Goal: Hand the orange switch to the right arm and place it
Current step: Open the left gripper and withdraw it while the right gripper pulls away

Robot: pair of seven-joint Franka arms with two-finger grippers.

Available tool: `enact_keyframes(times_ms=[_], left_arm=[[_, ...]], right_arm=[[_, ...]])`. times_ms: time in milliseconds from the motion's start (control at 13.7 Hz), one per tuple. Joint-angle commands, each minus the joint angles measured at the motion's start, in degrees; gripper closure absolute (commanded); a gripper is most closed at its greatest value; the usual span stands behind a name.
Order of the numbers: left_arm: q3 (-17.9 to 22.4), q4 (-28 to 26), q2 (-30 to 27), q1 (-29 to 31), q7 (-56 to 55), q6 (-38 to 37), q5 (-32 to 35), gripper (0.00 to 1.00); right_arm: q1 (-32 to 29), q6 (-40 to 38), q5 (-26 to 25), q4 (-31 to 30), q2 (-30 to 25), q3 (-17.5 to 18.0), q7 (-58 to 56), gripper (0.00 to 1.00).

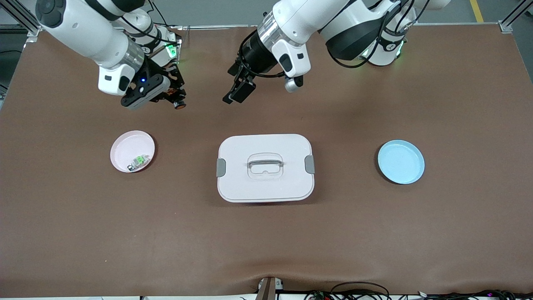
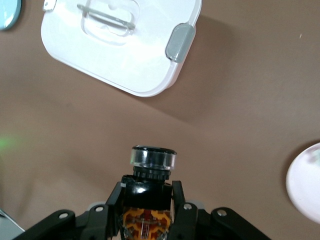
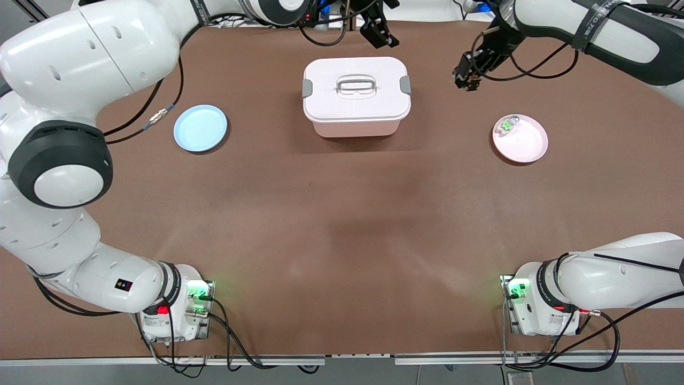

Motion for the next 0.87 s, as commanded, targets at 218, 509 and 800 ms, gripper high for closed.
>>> enact_keyframes(times_ms=[218,509,800], left_arm=[[-0.02,-0.14,-4.06,1.3,10.13,-5.25,3.32,0.0],[-0.11,-0.05,-5.29,2.97,19.26,-8.5,3.41,0.0],[-0.2,-0.05,-6.79,4.82,28.31,-11.84,3.41,0.0]], right_arm=[[-3.61,-3.29,-8.52,0.28,-0.45,0.59,-15.3,1.0],[-5.8,-3.03,-10.72,-0.42,-0.37,0.59,-22.96,1.0],[-9.22,-0.06,-10.91,-2.7,-0.19,0.59,-34.63,1.0]])
